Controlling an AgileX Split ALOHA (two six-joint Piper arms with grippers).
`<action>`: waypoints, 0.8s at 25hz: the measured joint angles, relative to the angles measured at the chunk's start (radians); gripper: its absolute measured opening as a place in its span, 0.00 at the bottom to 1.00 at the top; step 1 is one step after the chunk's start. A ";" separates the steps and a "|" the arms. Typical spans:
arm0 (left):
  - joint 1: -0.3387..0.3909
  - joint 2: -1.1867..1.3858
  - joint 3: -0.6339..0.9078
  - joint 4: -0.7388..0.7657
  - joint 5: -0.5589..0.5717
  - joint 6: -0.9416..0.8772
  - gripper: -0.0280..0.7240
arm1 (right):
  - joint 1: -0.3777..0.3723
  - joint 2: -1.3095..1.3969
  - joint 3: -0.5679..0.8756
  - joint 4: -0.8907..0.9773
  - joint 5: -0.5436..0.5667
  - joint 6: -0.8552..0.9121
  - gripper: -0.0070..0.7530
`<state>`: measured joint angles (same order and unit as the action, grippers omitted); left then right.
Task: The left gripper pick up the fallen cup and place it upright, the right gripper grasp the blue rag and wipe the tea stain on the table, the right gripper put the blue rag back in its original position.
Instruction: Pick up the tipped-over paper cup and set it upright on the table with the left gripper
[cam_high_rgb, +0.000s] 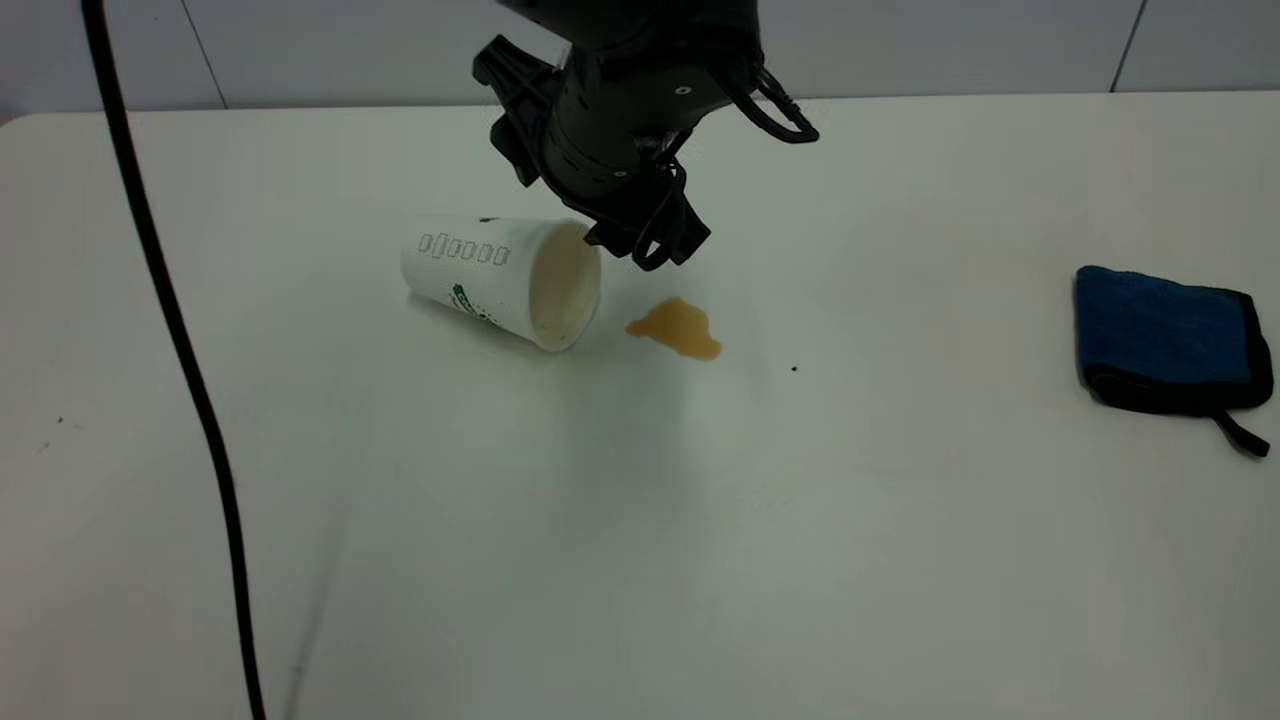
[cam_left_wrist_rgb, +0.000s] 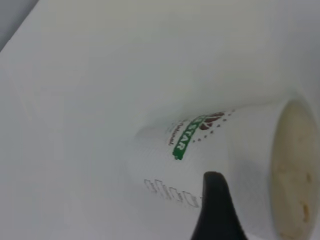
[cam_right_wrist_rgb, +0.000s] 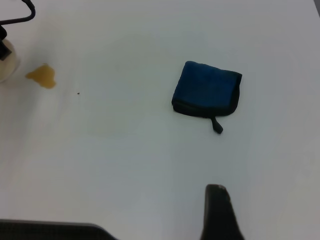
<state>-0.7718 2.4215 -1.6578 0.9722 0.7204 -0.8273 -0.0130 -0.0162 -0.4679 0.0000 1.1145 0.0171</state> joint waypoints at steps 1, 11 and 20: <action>0.000 0.005 0.000 0.023 0.004 -0.031 0.77 | 0.000 0.000 0.000 0.000 0.000 0.000 0.69; 0.002 0.061 -0.006 0.071 -0.002 -0.079 0.77 | 0.000 0.000 0.000 0.000 0.000 0.000 0.69; 0.036 0.091 -0.006 0.091 -0.002 -0.105 0.77 | 0.000 0.000 0.000 0.000 0.000 0.000 0.69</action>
<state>-0.7358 2.5125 -1.6635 1.0632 0.7187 -0.9322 -0.0130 -0.0162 -0.4679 0.0000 1.1145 0.0171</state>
